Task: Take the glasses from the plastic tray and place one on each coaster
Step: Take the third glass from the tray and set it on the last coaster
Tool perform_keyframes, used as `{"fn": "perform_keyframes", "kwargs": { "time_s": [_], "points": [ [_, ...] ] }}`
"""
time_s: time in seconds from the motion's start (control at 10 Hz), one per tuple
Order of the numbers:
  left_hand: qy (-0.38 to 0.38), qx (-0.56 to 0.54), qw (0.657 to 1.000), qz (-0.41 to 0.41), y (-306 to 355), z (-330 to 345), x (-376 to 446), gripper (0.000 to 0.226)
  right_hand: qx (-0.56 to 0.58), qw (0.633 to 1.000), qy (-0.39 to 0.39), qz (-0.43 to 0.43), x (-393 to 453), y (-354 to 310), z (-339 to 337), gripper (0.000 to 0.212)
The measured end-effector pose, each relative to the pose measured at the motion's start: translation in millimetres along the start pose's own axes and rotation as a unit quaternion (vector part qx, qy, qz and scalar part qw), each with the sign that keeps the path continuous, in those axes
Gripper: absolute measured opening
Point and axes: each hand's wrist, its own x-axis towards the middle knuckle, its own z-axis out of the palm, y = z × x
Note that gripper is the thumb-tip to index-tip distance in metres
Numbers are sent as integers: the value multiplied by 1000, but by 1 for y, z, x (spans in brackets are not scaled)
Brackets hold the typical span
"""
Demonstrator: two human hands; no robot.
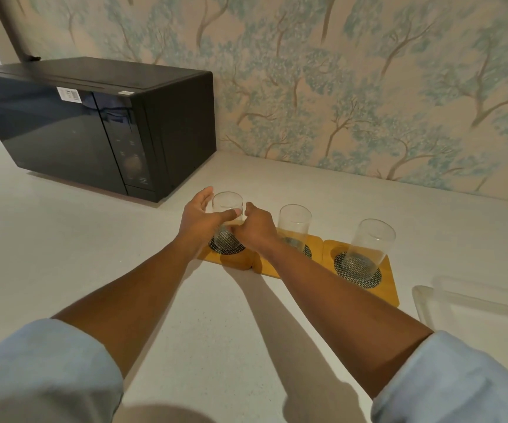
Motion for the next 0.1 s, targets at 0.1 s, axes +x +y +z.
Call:
{"fn": "perform_keyframes", "kwargs": {
  "time_s": [0.1],
  "points": [
    [61, -17, 997, 52, 13, 0, -8, 72, 17, 999, 16, -22, -9, -7, -7, 59]
  ]
}}
